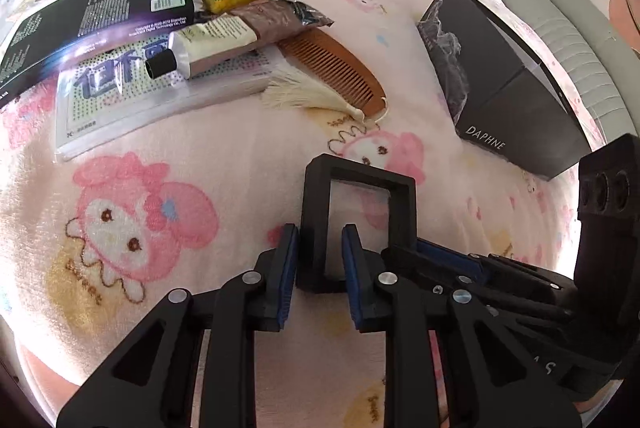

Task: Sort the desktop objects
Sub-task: 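Carry the black frame with the left gripper into the DAPHNE box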

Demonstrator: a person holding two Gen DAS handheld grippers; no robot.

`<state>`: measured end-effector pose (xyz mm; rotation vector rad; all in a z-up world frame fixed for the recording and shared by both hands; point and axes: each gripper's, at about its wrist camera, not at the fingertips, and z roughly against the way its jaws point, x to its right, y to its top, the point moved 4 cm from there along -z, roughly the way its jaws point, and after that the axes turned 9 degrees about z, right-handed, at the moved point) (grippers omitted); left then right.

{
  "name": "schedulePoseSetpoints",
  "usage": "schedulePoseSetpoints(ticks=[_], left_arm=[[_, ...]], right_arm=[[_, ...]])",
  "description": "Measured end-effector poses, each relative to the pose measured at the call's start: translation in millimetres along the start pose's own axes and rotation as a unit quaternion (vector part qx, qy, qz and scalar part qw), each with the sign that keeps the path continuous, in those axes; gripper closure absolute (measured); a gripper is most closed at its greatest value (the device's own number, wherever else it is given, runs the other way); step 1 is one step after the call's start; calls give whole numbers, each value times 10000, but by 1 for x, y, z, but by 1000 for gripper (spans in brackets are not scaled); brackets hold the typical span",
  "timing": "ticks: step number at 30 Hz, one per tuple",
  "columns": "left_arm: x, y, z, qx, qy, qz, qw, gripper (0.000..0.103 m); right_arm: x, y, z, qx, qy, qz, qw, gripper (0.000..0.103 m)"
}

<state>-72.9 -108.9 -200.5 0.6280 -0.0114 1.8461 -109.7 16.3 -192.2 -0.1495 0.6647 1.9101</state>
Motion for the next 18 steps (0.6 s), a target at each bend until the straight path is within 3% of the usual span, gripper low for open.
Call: schedulePoseSetpoints(ticks=[8, 18], left_arm=[[34, 10, 26, 239, -272, -249, 9990, 83], [136, 36, 34, 455, -757, -994, 9911, 83]], right_arm=[[5, 14, 40, 477, -96, 2, 9988, 83], [46, 31, 129, 1339, -551, -296, 9890, 83]])
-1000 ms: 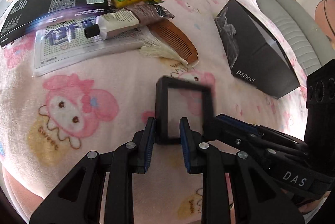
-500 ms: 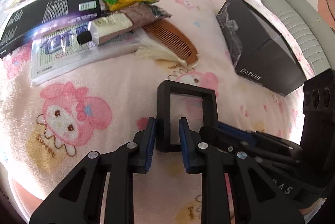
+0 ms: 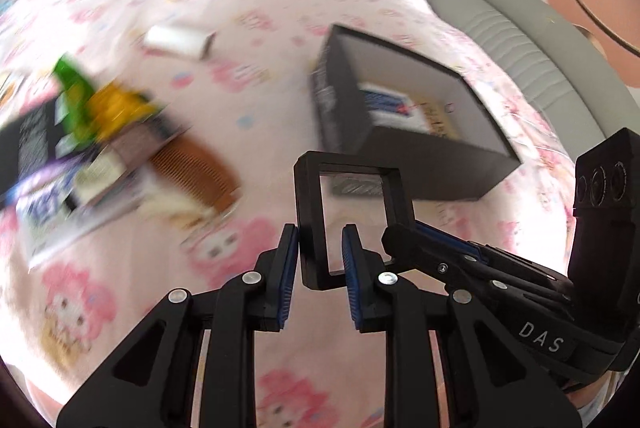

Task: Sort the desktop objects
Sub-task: 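Carry the black frame with the left gripper into the DAPHNE box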

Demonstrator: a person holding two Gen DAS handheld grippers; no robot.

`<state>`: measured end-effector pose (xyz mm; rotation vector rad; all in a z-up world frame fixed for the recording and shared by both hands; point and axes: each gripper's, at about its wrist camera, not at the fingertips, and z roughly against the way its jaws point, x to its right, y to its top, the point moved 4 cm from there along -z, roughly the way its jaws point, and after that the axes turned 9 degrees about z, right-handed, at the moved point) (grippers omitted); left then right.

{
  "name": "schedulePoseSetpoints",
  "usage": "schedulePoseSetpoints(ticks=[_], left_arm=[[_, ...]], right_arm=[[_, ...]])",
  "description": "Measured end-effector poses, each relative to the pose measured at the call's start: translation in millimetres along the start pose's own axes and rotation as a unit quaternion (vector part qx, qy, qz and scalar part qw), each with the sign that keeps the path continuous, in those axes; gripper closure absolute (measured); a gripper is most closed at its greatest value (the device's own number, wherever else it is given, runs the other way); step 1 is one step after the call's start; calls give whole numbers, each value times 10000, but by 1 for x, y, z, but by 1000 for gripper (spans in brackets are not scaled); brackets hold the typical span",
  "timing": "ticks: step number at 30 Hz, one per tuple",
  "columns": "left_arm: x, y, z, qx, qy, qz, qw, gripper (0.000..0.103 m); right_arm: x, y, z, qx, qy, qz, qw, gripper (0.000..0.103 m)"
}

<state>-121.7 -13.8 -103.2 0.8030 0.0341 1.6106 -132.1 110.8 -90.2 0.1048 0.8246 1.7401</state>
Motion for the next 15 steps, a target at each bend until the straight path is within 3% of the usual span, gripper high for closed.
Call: schedulePoseSetpoints(ticks=[15], left_arm=[[163, 55, -64, -106, -476, -1052, 9933, 83]], right_arm=[[126, 58, 81, 576, -795, -457, 9941, 83]])
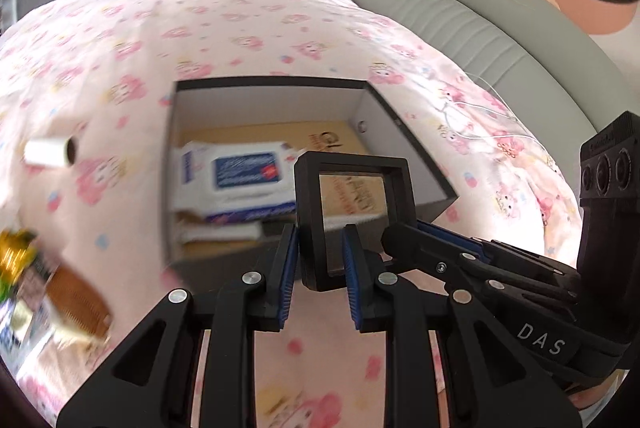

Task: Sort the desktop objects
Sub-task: 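Carry the black frame with the left gripper into the DAPHNE box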

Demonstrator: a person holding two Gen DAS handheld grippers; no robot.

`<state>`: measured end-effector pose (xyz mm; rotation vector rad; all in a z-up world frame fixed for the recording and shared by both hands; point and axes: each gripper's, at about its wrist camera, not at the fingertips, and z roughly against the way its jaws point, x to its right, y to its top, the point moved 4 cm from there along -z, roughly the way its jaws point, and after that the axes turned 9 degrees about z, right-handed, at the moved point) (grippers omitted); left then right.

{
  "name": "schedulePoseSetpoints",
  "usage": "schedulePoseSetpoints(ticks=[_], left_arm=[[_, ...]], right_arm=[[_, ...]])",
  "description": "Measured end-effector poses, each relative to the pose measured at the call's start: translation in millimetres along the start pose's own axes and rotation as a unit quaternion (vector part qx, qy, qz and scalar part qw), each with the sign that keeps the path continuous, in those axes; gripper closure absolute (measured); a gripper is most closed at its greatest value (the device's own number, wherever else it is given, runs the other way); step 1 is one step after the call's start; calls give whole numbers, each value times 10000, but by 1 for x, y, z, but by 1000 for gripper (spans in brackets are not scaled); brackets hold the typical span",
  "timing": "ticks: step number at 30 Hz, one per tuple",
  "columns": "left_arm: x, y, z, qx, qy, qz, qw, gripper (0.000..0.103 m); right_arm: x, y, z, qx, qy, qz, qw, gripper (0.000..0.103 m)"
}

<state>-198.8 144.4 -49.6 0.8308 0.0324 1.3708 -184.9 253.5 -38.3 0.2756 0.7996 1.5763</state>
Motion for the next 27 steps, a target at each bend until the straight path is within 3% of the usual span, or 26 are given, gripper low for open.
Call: schedulePoseSetpoints(ticks=[7, 14, 20, 27], left_arm=[[30, 27, -51, -212, -88, -41, 9997, 82], [27, 39, -94, -534, -63, 112, 9985, 83], [14, 38, -128, -1052, -1, 381, 9937, 83], [3, 32, -154, -1686, 364, 402, 9842, 86]], right_arm=[[53, 25, -12, -88, -151, -156, 9997, 83], [81, 36, -36, -322, -235, -193, 9990, 83], [97, 36, -64, -715, -253, -350, 9965, 83], [98, 29, -84, -1118, -365, -291, 9926, 83]])
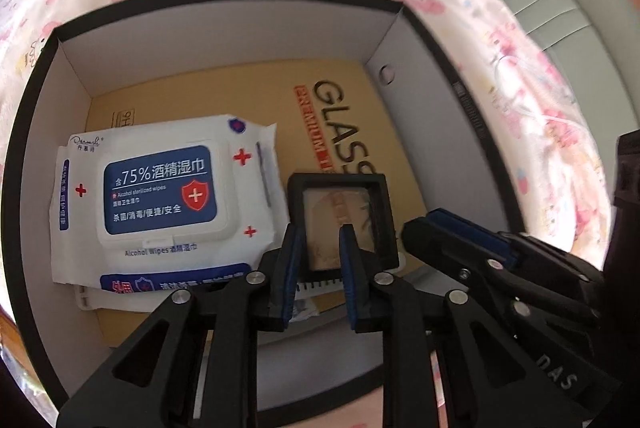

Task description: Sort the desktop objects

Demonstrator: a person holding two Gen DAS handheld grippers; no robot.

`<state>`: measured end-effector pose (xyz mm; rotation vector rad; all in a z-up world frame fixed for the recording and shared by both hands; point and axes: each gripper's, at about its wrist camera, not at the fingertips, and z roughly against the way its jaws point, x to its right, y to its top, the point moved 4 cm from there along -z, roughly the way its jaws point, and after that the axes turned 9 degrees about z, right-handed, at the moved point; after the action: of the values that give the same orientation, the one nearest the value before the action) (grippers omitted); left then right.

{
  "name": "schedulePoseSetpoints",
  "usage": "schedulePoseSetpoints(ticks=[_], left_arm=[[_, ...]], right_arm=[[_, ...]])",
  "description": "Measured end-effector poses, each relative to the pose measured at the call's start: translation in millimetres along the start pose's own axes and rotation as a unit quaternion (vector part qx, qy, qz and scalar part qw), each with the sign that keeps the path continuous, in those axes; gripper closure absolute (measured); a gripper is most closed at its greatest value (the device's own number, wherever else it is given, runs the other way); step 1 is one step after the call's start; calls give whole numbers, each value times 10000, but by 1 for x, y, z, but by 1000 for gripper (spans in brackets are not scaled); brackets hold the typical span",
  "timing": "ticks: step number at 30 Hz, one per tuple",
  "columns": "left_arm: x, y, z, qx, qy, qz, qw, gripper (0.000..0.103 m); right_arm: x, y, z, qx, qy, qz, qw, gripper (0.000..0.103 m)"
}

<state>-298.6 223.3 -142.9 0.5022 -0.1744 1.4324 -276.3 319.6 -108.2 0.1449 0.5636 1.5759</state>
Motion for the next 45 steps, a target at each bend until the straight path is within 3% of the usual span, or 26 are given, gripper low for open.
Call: schedulePoseSetpoints(ticks=[6, 18, 30, 38, 42, 45], left_arm=[[-3, -4, 1, 24, -32, 110, 9999, 86], [4, -23, 48, 649, 88, -262, 9975, 86], [-29, -45, 143, 1591, 597, -477, 9843, 85], [-58, -65, 190, 2000, 784, -364, 9760, 82], [-74, -84, 214, 2210, 817, -243, 9716, 72], [-84, -97, 226, 2316, 866, -169, 9688, 71]], right_arm=[[-1, -1, -1, 29, -38, -8, 10000, 83], [-19, -3, 27, 331, -152, 0, 9993, 83], [-91, -15, 67, 837, -232, 336, 9957, 82], [-146, -29, 88, 1109, -267, 653, 9913, 81], [-166, -40, 95, 1189, -236, 752, 9898, 81], [-182, -50, 100, 1224, -159, 831, 9889, 81]])
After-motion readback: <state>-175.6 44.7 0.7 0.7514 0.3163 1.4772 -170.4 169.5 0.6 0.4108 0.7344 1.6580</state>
